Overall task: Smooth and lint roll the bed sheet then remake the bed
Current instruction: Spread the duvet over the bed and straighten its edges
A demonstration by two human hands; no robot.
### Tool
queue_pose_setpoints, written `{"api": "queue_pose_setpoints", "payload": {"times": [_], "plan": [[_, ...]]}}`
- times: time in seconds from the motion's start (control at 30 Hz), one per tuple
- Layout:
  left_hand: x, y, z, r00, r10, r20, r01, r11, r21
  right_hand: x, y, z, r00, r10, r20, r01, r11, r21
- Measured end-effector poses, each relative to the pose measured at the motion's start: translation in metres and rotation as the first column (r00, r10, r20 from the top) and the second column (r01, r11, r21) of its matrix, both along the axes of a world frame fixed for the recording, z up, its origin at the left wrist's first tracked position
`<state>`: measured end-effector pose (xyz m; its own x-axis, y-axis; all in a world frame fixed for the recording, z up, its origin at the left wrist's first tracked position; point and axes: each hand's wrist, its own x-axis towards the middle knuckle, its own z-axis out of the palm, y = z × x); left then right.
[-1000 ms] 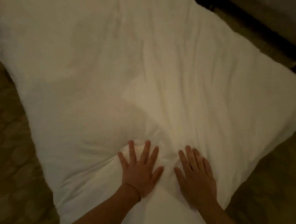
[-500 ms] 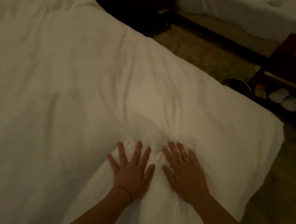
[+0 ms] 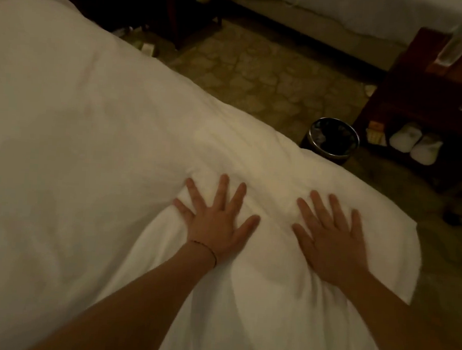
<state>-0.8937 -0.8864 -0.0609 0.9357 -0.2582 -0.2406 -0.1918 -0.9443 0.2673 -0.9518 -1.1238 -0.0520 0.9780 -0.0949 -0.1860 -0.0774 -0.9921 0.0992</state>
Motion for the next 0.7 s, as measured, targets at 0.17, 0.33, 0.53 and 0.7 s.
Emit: {"api": "queue_pose_setpoints", "payload": {"times": [0.17, 0.33, 0.53, 0.7], "plan": [[0.015, -0.036, -0.005, 0.999, -0.033, -0.014, 0.033, 0.999, 0.034, 0.007, -0.040, 0.011, 0.848, -0.499, 0.180, 0.470, 0.864, 0.181], [0.012, -0.059, 0.001, 0.999, -0.005, -0.052, 0.005, 1.000, -0.001, 0.021, -0.068, 0.011, 0.636, -0.771, -0.032, 0.681, 0.541, 0.494], [-0.003, -0.111, 0.020, 0.983, -0.164, -0.085, 0.153, 0.980, -0.124, 0.039, -0.119, 0.074, 0.801, -0.555, 0.225, 0.458, 0.809, 0.368], [-0.007, -0.139, 0.013, 0.979, -0.201, -0.022, 0.198, 0.975, -0.098, 0.030, -0.149, 0.048, 0.748, -0.649, 0.138, 0.602, 0.752, 0.270]]}}
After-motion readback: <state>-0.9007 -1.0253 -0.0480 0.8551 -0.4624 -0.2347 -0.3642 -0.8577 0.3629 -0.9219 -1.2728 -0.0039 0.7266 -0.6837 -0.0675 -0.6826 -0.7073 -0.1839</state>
